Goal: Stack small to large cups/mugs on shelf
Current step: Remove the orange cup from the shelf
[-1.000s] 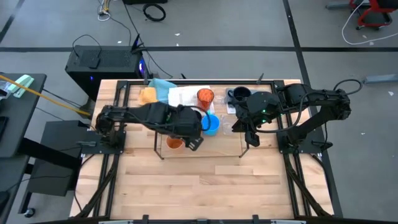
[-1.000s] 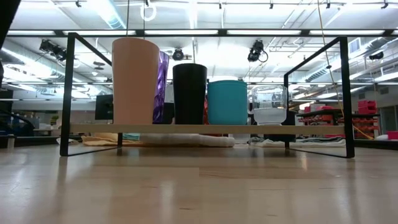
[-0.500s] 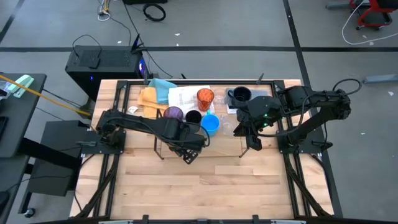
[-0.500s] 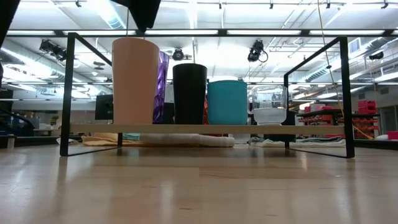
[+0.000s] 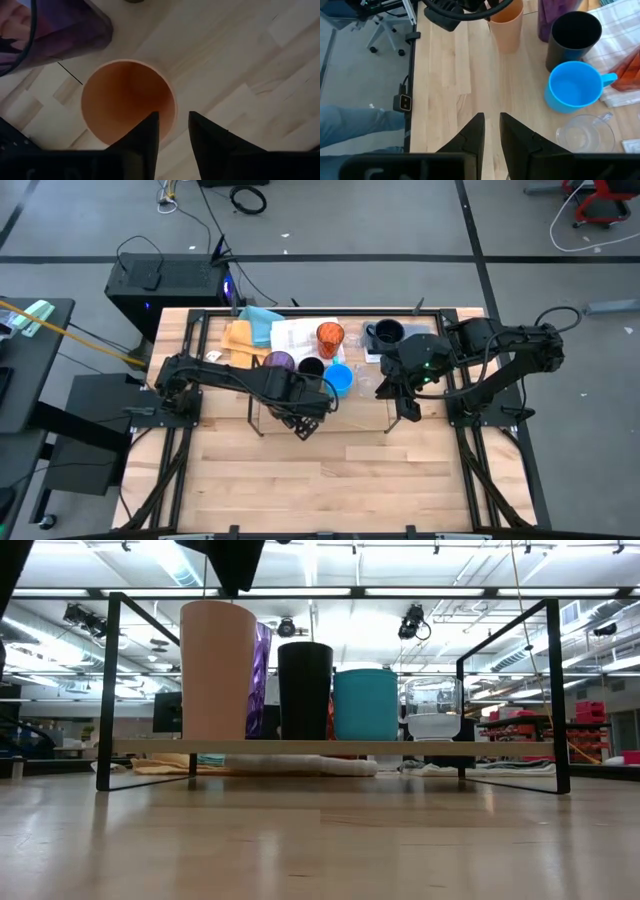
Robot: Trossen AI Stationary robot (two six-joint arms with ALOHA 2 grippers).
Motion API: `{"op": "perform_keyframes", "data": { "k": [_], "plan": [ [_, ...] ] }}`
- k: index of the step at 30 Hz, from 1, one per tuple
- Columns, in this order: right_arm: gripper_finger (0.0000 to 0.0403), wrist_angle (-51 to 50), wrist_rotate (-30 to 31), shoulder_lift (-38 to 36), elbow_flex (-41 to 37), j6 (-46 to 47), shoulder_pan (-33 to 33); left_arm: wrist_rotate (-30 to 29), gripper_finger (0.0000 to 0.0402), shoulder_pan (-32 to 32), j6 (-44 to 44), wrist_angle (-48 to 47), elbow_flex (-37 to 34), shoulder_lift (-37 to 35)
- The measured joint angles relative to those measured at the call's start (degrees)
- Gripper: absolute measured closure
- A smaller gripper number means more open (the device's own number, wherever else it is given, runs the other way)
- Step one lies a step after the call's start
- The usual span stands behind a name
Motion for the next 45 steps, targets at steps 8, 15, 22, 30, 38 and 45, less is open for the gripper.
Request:
{"op": "perform_keyframes", "data": {
  "k": [8,15,22,30,38,45],
  "plan": [
    [0.0336,0.0,-0.1,0.0,0.0,-0.2,0.0,0.0,0.0244,1.1,1.6,0.0,0.0,0.0],
    [0.0336,0.0,-0.1,0.0,0.0,-0.2,0.0,0.0,0.0211,1.4,1.6,0.0,0.0,0.2],
    [0.0336,0.0,-0.1,0.0,0.0,-0.2,0.0,0.0,0.0208,1.4,2.2,0.0,0.0,2.0],
    [0.0336,0.0,0.0,0.0,0.0,-0.2,0.0,0.0,0.0218,1.3,2.5,1.1,0.0,2.8],
    [0.0336,0.0,0.0,0.0,0.0,-0.2,0.0,-0.5,0.0222,1.4,2.6,0.5,0.0,4.2],
    [0.0336,-0.2,0.0,0.0,0.0,-0.2,0.0,-0.5,0.023,1.4,3.2,0.3,0.0,5.6]
  ]
}}
